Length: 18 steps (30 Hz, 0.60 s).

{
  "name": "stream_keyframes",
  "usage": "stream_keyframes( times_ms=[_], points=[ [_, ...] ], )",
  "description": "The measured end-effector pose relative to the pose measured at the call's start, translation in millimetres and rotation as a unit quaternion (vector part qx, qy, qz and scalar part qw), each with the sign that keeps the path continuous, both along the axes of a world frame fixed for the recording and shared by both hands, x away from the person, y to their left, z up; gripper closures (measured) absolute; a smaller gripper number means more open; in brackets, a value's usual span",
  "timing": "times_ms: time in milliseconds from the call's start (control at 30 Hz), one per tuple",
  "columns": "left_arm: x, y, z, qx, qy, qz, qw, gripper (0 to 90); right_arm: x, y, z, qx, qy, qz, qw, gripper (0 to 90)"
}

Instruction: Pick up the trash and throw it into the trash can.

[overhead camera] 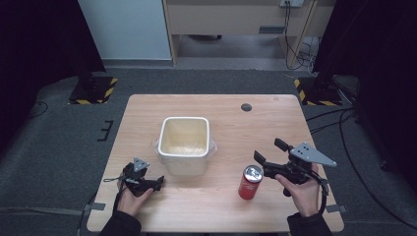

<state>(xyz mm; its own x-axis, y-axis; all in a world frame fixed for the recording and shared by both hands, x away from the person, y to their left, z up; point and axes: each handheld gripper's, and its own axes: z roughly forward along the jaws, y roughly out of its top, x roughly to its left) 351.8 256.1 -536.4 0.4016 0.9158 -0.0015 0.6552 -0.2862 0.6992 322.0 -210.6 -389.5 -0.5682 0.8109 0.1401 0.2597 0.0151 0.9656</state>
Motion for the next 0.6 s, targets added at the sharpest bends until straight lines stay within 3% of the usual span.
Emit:
stream_keyframes(
  times_ms=[367,600],
  points=[
    [-0.1,-0.1,0.0,0.0,0.0,0.0,1.0,0.0,-9.6,14.4,-22.3,-0.029,0.024,0.024,0.999,11.5],
    [-0.2,-0.2,-0.1,0.0,0.0,0.001,1.0,0.0,-11.6,19.9,-34.9,-0.034,0.04,0.04,0.9978,11.6]
  ],
)
